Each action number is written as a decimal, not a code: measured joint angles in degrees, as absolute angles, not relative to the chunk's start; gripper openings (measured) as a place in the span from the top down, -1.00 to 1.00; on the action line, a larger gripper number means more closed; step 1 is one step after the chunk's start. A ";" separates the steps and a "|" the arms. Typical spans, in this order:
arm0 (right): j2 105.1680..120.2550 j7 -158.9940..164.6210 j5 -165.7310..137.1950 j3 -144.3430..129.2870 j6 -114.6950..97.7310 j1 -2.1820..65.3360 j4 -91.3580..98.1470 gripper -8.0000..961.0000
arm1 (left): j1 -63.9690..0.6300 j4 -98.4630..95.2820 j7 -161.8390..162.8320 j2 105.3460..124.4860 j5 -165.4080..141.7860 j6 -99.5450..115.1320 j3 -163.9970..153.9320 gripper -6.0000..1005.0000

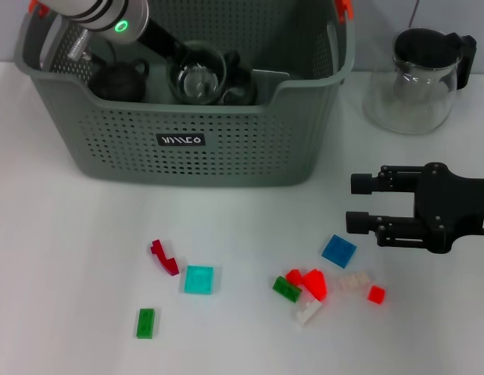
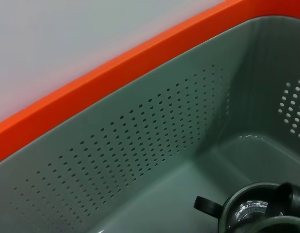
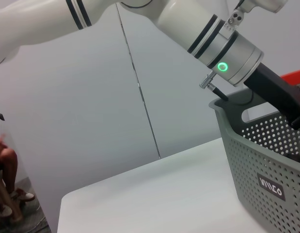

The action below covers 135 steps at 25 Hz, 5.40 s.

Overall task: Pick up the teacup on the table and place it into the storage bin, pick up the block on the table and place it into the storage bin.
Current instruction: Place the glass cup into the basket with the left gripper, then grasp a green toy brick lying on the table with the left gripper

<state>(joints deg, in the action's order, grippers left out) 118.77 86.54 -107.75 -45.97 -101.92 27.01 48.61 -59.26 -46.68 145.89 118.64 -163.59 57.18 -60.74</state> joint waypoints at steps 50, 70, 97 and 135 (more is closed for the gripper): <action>118.74 86.56 -107.75 -45.97 -101.77 27.48 48.36 -0.41 | -19.34 -54.84 72.14 123.88 -128.30 105.15 -25.21 0.08; 118.65 86.40 -107.75 -45.96 -100.54 27.31 46.93 -0.41 | -18.78 -43.70 54.11 124.05 -134.29 96.43 -24.83 -0.25; 118.65 86.39 -107.75 -45.97 -100.36 27.32 46.83 -0.41 | -16.62 -39.79 45.85 124.15 -135.97 90.97 -19.86 -0.23; 118.66 86.31 -107.75 -45.97 -100.10 27.13 46.84 -0.41 | -16.90 -33.84 39.14 124.37 -135.00 88.90 -18.37 -0.21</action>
